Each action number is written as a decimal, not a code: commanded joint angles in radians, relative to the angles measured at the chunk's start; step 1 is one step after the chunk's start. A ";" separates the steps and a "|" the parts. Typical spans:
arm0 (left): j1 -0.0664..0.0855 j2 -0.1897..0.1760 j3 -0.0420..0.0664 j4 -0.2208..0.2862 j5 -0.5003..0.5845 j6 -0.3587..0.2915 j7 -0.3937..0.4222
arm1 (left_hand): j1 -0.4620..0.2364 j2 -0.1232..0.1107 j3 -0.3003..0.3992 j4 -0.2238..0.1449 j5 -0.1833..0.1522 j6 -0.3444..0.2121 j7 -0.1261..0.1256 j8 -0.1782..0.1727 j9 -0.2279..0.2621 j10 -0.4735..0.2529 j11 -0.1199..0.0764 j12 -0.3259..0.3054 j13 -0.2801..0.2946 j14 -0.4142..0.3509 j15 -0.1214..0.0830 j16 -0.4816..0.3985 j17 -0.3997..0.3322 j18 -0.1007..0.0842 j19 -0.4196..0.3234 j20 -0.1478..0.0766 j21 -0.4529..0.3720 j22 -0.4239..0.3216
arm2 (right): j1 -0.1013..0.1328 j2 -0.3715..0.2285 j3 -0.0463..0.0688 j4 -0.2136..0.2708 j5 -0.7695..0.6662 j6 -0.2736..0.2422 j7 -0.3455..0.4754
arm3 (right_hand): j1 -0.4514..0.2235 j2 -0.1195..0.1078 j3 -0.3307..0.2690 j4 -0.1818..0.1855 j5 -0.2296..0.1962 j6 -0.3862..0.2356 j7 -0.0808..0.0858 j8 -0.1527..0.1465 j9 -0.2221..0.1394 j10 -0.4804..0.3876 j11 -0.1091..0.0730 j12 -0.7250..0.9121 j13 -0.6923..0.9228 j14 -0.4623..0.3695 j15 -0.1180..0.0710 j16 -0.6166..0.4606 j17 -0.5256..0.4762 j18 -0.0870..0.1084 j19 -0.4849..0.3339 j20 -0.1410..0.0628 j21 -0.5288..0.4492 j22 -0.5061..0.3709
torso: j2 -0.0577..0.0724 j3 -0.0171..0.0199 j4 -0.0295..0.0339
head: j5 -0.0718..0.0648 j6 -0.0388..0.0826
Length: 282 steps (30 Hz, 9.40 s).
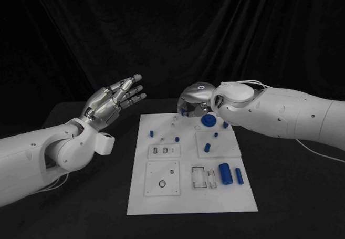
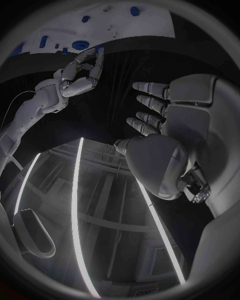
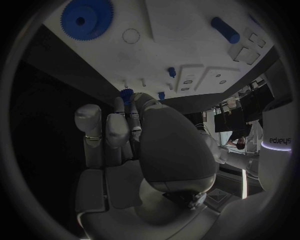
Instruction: Assemble the parts on the task board
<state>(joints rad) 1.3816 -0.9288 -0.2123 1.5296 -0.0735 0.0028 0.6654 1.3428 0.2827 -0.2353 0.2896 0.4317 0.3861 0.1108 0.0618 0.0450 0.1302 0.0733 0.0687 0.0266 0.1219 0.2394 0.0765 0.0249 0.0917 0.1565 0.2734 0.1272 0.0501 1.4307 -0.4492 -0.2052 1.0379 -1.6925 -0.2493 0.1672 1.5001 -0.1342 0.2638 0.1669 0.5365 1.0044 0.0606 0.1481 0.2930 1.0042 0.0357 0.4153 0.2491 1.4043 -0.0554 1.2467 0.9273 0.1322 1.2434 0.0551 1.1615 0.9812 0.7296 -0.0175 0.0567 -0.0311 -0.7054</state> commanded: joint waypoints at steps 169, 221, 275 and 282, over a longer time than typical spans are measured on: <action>0.001 -0.004 0.001 -0.021 0.001 0.046 -0.044 | 0.056 0.001 0.029 -0.003 0.039 0.051 0.013 0.017 0.004 0.013 0.017 0.010 0.003 0.013 0.008 0.002 0.003 0.020 0.003 0.013 0.000 -0.003 | -0.025 -0.270 0.000 0.130 0.086 0.033 -0.195 | -0.210 0.009 -0.147 0.094 -0.208 -0.209 0.014 0.032 0.102 0.567 -0.049 1.155 1.322 0.167 -0.015 0.324 0.643 -0.132 0.327 -0.014 0.409 0.590 | 0.012 0.0001 0.0074 | 0.001 -0.003; 0.000 -0.004 0.001 -0.026 0.001 0.060 -0.055 | 0.066 0.000 0.034 -0.004 0.047 0.055 0.016 0.018 0.005 0.016 0.020 0.011 0.003 0.013 0.009 0.003 0.003 0.019 0.005 0.014 0.002 -0.003 | -0.079 -0.199 0.000 0.043 0.086 0.039 -0.136 | -0.126 0.008 -0.111 0.054 -0.070 -0.075 0.014 0.048 0.084 0.567 -0.046 1.155 1.322 0.167 -0.014 0.324 0.643 -0.132 0.327 -0.011 0.409 0.590 | 0.011 -0.0026 0.0071 | 0.000 -0.012; -0.001 0.004 0.001 -0.030 0.001 0.061 -0.066 | 0.071 -0.002 0.036 -0.003 0.050 0.057 0.018 0.019 0.005 0.016 0.023 0.011 0.003 0.014 0.010 0.003 0.003 0.019 0.006 0.014 0.002 -0.003 | -0.041 -0.054 0.001 0.079 0.129 0.000 -0.070 | -0.125 0.010 -0.102 0.030 -0.056 -0.039 0.018 0.068 0.118 0.567 -0.038 1.155 1.322 0.167 -0.008 0.324 0.643 -0.132 0.327 -0.008 0.409 0.590 | 0.011 -0.0030 0.0077 | 0.010 -0.021; -0.001 0.007 0.001 -0.034 0.001 0.063 -0.067 | 0.071 -0.002 0.036 -0.003 0.050 0.057 0.018 0.019 0.005 0.016 0.023 0.011 0.003 0.014 0.010 0.003 0.003 0.019 0.006 0.014 0.002 -0.003 | -0.042 -0.018 0.001 0.048 0.130 0.024 -0.069 | -0.125 0.011 -0.100 0.029 -0.059 -0.046 0.021 0.062 0.117 0.567 -0.036 1.155 1.322 0.167 -0.006 0.324 0.643 -0.132 0.327 -0.006 0.409 0.590 | 0.011 -0.0044 0.0098 | -0.001 -0.023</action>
<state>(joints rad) 1.3811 -0.9235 -0.2128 1.4954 -0.0746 0.0547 0.5892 1.4041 0.2780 -0.2064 0.2854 0.4755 0.4360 0.1251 0.0775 0.0484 0.1462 0.0890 0.0763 0.0277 0.1291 0.2465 0.0765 0.0269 0.0917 0.1636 0.2804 0.1272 0.0480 1.3877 -0.4713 -0.2052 1.0918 -1.5675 -0.2547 0.0927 1.3799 -0.1253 0.1585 0.1971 0.4822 0.9318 0.1111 0.2102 0.3605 1.4684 -0.0070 1.5682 1.3074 1.4660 -0.0686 1.5683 1.3074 0.0078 1.4648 0.0411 1.5681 1.3075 0.7403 -0.0209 0.0655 -0.0297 -0.7278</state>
